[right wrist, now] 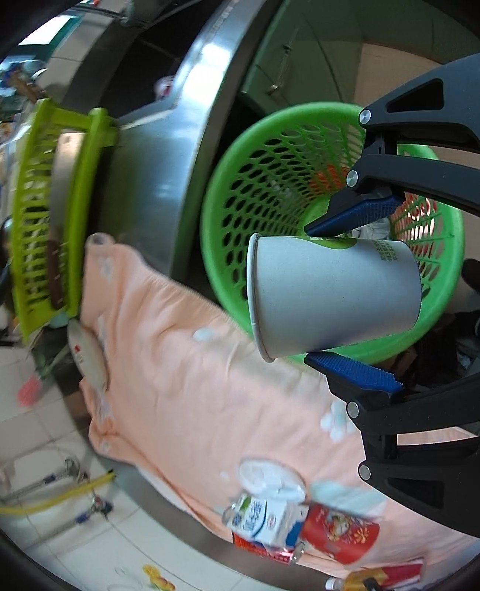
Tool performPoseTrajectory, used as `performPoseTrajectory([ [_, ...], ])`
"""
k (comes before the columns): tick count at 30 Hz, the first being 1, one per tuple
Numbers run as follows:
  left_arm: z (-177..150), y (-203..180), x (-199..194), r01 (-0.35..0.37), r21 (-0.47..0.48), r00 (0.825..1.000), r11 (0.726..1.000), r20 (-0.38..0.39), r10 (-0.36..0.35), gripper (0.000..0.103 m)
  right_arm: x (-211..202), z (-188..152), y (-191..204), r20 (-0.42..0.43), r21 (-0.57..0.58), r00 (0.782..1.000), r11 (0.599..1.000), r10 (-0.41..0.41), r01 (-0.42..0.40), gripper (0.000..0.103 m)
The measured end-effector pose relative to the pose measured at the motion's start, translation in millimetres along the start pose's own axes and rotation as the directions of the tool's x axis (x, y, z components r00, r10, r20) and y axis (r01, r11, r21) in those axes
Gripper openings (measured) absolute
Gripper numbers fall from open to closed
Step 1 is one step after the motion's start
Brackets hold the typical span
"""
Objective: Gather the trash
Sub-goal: 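Carry the white paper cup into the green basket and open the right gripper, then carry the yellow drink bottle into the green basket and open the left gripper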
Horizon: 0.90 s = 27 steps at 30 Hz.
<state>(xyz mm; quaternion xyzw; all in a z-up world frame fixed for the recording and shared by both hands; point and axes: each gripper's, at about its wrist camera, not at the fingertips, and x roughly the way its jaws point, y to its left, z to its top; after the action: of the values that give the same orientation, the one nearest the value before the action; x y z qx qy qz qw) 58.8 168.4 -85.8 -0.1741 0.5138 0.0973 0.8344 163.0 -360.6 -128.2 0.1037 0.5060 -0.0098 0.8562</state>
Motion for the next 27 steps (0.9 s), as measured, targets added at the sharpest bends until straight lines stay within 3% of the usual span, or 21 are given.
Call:
performPoseTrajectory([
  [3, 3.1, -27.9, -15.1, 0.058, 0.053, 0.998, 0.997, 0.020, -0.059, 0.066, 18.7, -0.4, -10.5, -0.034, 0.026, 0.999, 1.000, 0.000, 0.001, 0.066],
  [5, 2.1, -46.5, -22.7, 0.088, 0.092, 0.995, 0.992, 0.028, -0.091, 0.066, 24.1, 0.4, -14.9, -0.037, 0.032, 0.999, 0.999, -0.005, 0.006, 0.074],
  [12, 1.1, -128.0, -29.3, 0.213, 0.232, 0.976, 0.949, 0.004, -0.220, 0.066, 11.1, -3.6, -29.4, -0.012, 0.043, 1.000, 0.999, 0.002, -0.002, 0.074],
  [19, -8.7, -234.3, -18.4, 0.330, 0.375, 0.941, 0.867, -0.060, -0.332, 0.066, -41.4, -18.7, -45.9, 0.067, 0.023, 0.998, 1.000, -0.005, 0.003, 0.076],
  [27, -32.5, -362.9, 22.8, 0.403, 0.493, 0.913, 0.771, -0.159, -0.376, 0.066, -98.5, -46.0, -74.1, 0.154, 0.032, 0.988, 1.000, -0.006, 0.001, 0.077],
])
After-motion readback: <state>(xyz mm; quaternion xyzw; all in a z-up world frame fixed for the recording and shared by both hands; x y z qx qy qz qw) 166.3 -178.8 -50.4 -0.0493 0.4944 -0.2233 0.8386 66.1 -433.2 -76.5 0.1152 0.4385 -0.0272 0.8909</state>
